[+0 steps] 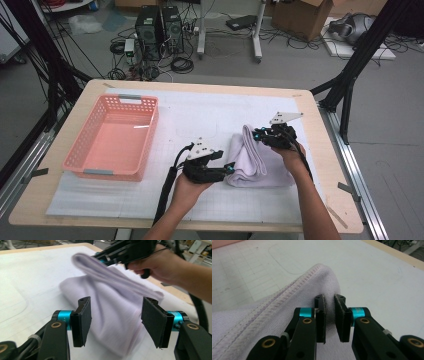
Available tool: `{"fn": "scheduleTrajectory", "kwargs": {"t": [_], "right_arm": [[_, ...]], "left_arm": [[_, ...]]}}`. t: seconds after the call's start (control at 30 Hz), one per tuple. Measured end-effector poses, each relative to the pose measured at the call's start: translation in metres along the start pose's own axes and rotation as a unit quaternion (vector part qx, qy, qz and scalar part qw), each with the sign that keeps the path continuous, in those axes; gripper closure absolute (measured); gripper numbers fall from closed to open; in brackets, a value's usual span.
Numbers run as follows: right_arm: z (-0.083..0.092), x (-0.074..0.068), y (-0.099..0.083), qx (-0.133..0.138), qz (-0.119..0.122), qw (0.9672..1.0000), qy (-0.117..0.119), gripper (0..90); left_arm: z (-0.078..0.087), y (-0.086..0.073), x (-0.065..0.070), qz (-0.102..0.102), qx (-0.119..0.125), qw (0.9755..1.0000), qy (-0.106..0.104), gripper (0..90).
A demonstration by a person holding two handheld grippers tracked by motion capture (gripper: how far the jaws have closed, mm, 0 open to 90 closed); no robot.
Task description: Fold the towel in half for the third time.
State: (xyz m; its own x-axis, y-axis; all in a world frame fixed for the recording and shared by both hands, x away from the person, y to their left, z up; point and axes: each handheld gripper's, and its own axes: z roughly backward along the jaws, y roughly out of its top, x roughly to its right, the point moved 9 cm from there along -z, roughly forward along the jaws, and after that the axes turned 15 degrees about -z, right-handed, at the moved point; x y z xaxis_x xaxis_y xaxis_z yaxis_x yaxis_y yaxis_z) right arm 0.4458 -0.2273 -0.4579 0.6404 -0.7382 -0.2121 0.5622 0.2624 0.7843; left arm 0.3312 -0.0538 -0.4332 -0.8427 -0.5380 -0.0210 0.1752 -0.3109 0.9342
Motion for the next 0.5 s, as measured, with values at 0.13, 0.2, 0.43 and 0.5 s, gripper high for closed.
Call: {"fn": "scheduleTrajectory", "kwargs": {"t": [0.13, 0.2, 0.43, 0.5], "right_arm": [[0.004, 0.005, -0.003, -0.005, 0.002, 0.9999, -0.014, 80.8], [0.006, 0.009, -0.005, -0.01, 0.001, 0.9997, -0.024, 80.7], [0.018, 0.023, -0.022, -0.017, -0.017, 0.9986, -0.046, 79.5], [0.023, 0.028, -0.026, -0.012, -0.024, 0.9981, -0.055, 77.5]], "left_arm": [[0.008, -0.017, -0.012, 0.008, -0.01, 0.9998, 0.015, 41.3], [0.012, -0.026, -0.018, 0.013, -0.015, 0.9995, 0.023, 41.2], [0.025, -0.044, -0.03, 0.011, -0.021, 0.999, 0.038, 39.6], [0.027, -0.047, -0.031, 0.011, -0.022, 0.999, 0.039, 39.5]]}}
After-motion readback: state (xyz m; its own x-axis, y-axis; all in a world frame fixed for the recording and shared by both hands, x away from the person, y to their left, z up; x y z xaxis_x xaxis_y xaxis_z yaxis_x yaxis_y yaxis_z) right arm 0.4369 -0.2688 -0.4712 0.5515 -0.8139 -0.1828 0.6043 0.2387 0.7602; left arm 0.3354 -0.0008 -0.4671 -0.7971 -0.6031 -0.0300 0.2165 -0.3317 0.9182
